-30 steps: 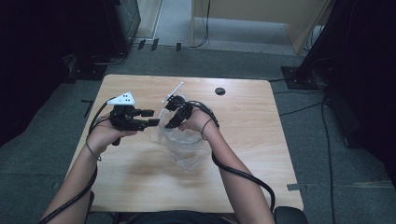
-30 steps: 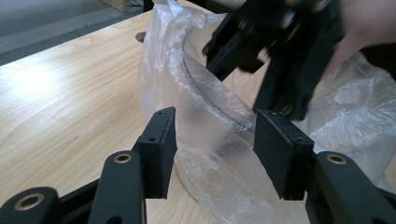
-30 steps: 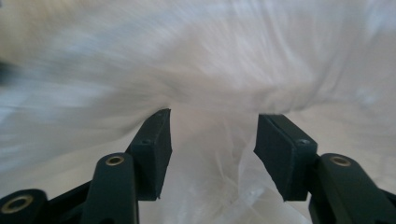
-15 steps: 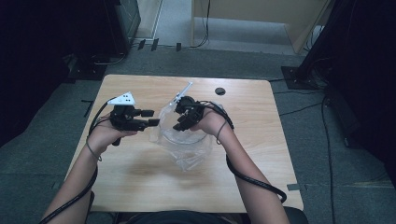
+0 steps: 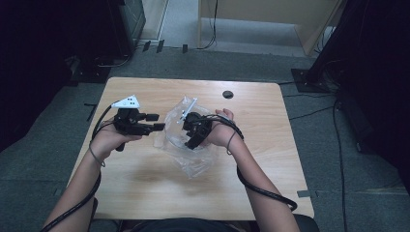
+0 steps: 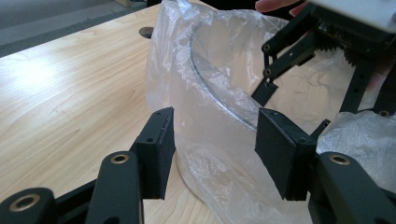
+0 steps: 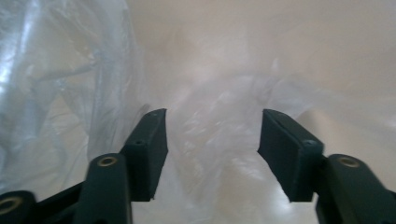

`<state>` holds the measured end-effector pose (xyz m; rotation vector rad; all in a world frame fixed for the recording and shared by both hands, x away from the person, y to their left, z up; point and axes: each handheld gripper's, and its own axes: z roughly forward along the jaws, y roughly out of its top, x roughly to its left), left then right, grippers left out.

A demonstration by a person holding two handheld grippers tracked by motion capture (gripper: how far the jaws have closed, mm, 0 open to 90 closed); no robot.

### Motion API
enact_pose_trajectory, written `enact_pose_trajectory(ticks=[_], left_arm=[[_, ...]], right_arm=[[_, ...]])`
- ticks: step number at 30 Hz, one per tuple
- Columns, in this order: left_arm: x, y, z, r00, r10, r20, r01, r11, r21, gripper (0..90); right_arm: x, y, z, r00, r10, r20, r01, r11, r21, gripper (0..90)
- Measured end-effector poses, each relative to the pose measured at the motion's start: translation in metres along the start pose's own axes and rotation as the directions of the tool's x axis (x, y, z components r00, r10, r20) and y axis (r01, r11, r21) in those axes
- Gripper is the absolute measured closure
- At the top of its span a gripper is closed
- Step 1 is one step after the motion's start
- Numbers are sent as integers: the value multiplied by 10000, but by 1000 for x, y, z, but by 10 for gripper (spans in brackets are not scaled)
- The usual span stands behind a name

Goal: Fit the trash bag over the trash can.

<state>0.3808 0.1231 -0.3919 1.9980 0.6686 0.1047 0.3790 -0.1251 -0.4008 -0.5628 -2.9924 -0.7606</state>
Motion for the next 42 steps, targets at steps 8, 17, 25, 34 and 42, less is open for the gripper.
enact_pose_trajectory(ticks=[8,17,25,34,42], left_arm=[[0,1,-1,9999,133,52,-133,9999,16,434],[-1,2,-1,9996,102,258,-106,9998,154,418],[-4,5,-1,9992,308,247,-312,9994,169,380],[-5,10,0,9984,499,272,-500,9987,47,372],[-5,11,3,9983,529,264,-534,9984,188,371]], right_arm=[[-14,0,-28,9963,508,691,-397,9873,-1540,466],[-25,-9,-44,9902,927,1049,-678,9732,-2199,372],[-25,-23,-53,9915,801,1021,-517,9655,-2553,306],[-26,-40,-71,9913,630,1155,-291,9612,-2745,300],[-24,-60,-75,9930,871,802,-550,9391,-3393,301]])
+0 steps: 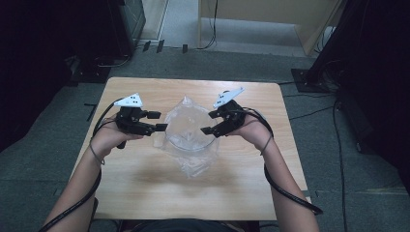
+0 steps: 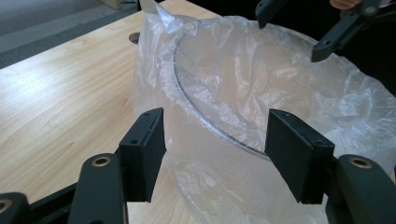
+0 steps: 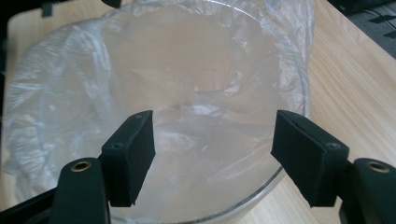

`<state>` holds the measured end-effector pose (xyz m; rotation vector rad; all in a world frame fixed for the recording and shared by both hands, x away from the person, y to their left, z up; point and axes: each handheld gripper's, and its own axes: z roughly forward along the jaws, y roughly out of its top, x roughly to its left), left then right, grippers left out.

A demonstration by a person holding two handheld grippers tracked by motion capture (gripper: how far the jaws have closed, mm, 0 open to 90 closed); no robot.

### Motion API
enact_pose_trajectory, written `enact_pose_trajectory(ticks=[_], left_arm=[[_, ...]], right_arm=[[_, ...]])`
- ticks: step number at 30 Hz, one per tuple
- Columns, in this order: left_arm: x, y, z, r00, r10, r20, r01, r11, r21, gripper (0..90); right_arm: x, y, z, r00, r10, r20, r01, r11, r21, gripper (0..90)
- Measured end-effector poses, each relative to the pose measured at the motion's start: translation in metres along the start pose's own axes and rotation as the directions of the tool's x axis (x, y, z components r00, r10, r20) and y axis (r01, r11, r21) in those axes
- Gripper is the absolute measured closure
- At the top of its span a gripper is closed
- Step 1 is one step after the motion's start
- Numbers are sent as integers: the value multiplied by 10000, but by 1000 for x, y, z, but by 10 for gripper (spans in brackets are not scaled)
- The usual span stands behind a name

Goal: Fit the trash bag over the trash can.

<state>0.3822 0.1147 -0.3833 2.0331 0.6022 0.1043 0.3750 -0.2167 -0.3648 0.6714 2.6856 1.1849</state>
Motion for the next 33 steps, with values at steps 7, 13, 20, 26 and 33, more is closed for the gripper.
enact_pose_trajectory(ticks=[7,13,20,26,33], left_arm=[[2,2,5,10000,33,55,-34,10000,91,368],[8,6,6,9995,-218,207,216,9997,119,366],[9,6,5,9997,-144,192,140,9997,175,361],[8,2,1,10000,14,57,-14,10000,96,359],[9,-2,-10,10000,17,8,-17,10000,-56,357]], right_arm=[[3,-7,-6,10000,-41,-26,40,9997,-226,299],[1,-14,-14,9991,33,434,-25,9998,-188,292],[-1,-27,-18,9974,342,633,-315,9986,-427,291],[-2,-34,-23,9966,672,481,-628,9942,-877,290],[-4,-40,-38,9955,608,728,-537,9940,-956,287]])
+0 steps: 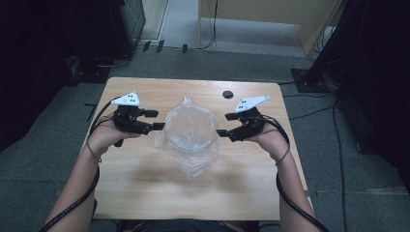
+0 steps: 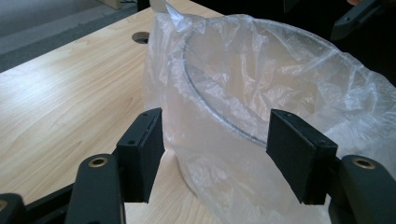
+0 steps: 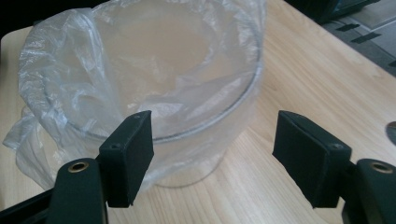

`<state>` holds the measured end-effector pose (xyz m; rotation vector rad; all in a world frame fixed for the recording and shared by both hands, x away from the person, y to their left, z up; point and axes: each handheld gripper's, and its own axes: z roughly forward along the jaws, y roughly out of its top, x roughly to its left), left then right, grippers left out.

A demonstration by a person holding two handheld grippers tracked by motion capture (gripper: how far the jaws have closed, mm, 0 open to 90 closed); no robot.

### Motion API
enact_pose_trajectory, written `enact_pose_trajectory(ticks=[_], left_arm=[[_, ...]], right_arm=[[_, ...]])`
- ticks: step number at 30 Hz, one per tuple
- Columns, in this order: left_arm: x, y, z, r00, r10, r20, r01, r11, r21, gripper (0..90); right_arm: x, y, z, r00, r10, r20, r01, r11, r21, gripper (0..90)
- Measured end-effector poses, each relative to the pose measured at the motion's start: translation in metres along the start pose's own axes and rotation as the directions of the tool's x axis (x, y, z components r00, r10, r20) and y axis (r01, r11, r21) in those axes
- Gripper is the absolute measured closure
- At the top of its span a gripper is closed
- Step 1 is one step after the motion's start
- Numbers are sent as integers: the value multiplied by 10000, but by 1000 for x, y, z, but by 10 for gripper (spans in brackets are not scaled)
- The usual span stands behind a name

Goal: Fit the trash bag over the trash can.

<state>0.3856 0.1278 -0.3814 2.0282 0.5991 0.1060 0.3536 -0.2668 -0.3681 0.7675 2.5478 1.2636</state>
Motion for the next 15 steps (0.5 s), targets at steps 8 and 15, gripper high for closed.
enact_pose_trajectory(ticks=[8,15], left_arm=[[8,-7,-8,9990,66,-432,-71,9999,-103,349],[14,-16,-4,9980,47,-630,-38,9999,149,346]], right_arm=[[-12,-14,-10,9991,327,261,-326,9995,-59,286],[-26,-29,-8,9956,730,586,-735,9973,59,286]])
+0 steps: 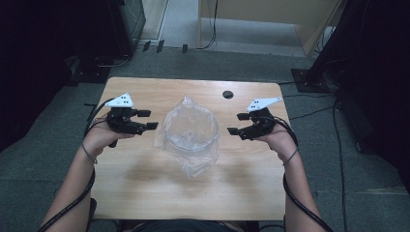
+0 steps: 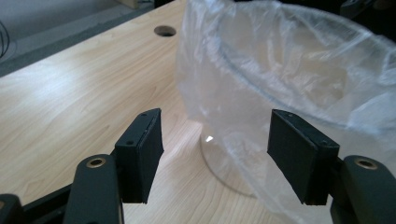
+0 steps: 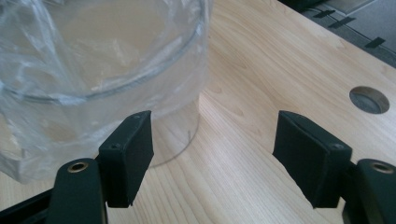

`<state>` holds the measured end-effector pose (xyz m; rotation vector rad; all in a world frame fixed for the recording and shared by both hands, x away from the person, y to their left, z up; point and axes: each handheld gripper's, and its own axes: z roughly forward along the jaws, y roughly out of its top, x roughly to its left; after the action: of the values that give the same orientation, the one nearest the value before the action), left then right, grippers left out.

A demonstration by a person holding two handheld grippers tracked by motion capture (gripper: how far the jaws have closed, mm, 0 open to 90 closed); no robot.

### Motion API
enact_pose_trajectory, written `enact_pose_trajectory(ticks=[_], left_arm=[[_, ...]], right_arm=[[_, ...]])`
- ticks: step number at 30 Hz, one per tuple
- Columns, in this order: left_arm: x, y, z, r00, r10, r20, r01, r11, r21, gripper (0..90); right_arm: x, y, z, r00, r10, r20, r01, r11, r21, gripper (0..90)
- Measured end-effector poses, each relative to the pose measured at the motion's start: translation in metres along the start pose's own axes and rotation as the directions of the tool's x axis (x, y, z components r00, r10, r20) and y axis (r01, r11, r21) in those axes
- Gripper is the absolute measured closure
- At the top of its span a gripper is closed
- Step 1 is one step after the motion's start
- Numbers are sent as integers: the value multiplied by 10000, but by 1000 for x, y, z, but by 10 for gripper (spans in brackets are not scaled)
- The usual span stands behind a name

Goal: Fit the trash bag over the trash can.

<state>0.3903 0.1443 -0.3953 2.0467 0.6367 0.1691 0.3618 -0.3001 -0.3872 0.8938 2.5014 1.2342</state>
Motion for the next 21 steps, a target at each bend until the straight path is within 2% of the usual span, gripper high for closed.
enact_pose_trajectory(ticks=[3,9,14,17,21], left_arm=[[6,-7,3,9997,-226,-128,227,9997,64,345],[11,-18,10,9986,-525,-42,525,9986,-7,341],[13,-24,15,9989,-425,-183,427,9990,131,334],[15,-31,20,9987,-416,-299,427,9983,392,316],[17,-35,24,9986,-433,-303,448,9979,478,312]], right_arm=[[-3,-6,5,9999,70,80,-71,9999,73,286],[-10,-16,18,9988,-74,494,73,10000,23,287],[-16,-24,25,9985,151,517,-154,9999,53,286],[-20,-31,32,9982,242,555,-250,9996,144,286],[-20,-35,39,9982,273,531,-290,9991,306,286]])
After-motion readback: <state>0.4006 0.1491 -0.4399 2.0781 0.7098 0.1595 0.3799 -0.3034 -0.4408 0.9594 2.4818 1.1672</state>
